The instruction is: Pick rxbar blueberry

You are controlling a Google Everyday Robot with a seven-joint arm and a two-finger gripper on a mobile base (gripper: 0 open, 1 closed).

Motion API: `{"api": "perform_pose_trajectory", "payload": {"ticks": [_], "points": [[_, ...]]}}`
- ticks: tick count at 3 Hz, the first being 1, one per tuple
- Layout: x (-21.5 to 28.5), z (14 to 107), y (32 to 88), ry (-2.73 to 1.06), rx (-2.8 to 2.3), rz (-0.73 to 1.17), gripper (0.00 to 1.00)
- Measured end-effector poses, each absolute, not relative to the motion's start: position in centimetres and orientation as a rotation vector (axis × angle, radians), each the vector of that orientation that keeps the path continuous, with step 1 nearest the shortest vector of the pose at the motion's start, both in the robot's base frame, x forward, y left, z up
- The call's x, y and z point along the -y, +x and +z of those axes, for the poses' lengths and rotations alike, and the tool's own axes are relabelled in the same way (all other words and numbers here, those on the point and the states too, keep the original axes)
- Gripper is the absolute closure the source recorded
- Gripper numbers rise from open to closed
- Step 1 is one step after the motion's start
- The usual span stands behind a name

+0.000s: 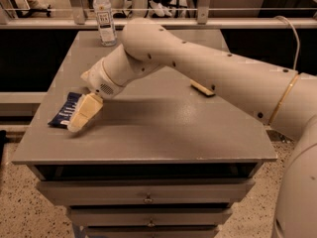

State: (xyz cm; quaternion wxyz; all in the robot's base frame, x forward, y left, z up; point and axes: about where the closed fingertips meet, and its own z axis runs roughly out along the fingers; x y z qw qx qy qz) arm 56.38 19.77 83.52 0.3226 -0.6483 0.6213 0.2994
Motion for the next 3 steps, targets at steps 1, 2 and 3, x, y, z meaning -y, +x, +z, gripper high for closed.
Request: {"api": "perform_pose_trajectory", "payload": {"ticks": [1, 2, 3], "points": [[-19.78, 83.03, 56.75, -1.686, -1.641, 0.781, 0.02], [-19.62, 82.89, 56.78, -1.658, -1.639, 0.785, 0.28], [-19.68, 83.08, 56.63, -1.637, -1.634, 0.795, 0.51]]}}
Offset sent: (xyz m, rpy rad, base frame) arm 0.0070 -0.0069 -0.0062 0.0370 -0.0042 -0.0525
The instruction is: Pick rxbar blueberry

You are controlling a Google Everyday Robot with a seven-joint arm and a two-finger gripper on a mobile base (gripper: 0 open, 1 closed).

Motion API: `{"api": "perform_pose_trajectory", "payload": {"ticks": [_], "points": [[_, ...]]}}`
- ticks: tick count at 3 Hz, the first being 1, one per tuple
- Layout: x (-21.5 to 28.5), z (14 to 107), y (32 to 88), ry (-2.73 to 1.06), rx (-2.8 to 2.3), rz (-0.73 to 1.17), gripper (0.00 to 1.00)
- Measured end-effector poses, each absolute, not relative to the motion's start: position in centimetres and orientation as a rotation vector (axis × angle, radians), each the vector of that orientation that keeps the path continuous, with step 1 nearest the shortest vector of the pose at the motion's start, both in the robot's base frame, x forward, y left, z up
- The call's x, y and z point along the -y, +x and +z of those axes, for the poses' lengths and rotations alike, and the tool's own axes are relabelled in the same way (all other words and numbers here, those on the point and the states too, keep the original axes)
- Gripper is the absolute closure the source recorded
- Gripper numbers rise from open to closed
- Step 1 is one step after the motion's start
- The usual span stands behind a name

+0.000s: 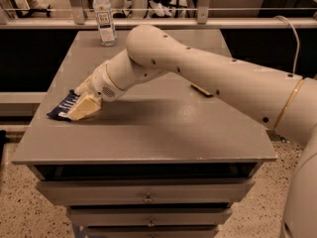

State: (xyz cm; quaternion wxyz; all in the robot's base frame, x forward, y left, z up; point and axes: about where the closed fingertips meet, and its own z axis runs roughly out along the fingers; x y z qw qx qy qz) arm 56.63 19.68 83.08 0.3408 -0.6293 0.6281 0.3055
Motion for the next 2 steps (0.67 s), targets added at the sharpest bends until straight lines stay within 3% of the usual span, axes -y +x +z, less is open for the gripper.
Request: {"api": "perform_pose_trajectory", "payload": {"ticks": [2], "points": [[-19.14, 83.27, 56.02, -1.599, -1.643, 0.803, 0.97]]}}
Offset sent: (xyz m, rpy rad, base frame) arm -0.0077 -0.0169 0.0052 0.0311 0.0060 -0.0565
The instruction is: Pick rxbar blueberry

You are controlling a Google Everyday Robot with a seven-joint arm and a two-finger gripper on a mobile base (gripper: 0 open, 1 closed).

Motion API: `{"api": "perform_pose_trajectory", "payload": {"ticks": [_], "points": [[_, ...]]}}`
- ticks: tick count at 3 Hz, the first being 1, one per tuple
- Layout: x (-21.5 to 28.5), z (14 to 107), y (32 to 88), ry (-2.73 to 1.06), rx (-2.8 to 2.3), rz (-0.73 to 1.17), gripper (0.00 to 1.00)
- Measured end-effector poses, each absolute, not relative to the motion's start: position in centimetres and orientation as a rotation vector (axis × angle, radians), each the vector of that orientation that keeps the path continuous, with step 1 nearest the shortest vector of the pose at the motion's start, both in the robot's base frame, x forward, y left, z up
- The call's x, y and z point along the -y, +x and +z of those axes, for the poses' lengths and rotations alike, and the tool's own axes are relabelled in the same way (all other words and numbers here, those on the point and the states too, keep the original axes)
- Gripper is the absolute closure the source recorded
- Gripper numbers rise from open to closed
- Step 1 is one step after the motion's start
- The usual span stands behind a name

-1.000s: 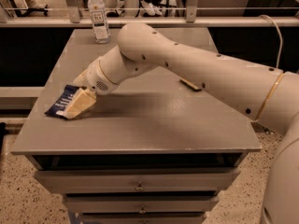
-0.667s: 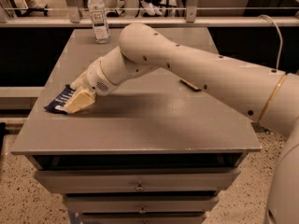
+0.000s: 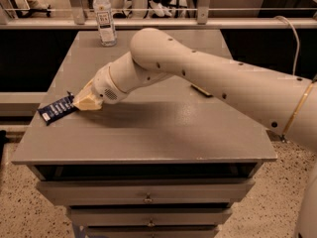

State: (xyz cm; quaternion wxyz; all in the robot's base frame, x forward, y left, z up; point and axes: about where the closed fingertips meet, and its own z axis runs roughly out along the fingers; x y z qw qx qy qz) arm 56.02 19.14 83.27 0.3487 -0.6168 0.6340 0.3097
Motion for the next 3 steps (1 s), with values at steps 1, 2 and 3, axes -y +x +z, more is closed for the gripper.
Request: {"api": "perform_pose_trajectory", "payload": {"ticks": [1, 2, 3], "points": [[-17.9, 83.9, 56.0, -1.572, -1.655, 0.775, 1.00], [-15.2, 86.1, 56.7, -1.538, -1.665, 0.688, 1.00], [-12.1, 90.2, 59.8, -1.507, -1.642, 0.540, 1.00]]}}
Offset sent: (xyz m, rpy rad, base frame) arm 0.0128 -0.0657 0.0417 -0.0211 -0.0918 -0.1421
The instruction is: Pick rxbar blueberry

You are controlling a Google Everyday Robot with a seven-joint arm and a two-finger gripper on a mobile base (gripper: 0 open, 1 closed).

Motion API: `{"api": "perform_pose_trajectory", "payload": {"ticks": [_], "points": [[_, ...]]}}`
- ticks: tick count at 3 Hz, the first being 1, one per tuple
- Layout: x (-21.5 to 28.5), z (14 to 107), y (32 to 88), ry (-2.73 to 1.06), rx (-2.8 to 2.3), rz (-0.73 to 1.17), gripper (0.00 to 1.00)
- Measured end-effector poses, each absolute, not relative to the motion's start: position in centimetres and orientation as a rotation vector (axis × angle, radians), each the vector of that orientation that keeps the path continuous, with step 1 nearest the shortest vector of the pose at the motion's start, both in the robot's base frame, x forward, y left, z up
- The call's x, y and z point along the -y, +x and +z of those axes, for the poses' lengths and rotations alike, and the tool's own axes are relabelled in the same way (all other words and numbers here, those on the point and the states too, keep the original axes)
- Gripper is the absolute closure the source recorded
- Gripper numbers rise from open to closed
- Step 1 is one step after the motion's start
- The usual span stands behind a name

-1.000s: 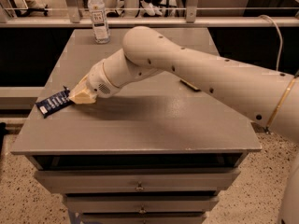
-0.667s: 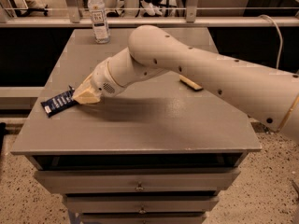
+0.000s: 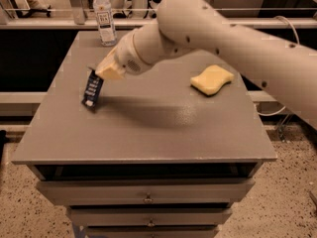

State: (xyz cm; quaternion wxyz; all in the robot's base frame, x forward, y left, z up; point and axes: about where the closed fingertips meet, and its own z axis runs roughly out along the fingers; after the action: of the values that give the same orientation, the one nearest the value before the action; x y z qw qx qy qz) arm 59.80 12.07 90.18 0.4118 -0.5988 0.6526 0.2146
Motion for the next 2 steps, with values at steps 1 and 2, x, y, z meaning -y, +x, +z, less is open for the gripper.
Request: {"api": "perform_pose_trajectory", "payload": {"ticks": [1, 2], "points": [[-9.2, 93.5, 63.1, -1.477, -1.626, 0.405, 1.00], [-7.8, 96.1, 65.0, -1.452, -1.593, 0.321, 1.00]]}}
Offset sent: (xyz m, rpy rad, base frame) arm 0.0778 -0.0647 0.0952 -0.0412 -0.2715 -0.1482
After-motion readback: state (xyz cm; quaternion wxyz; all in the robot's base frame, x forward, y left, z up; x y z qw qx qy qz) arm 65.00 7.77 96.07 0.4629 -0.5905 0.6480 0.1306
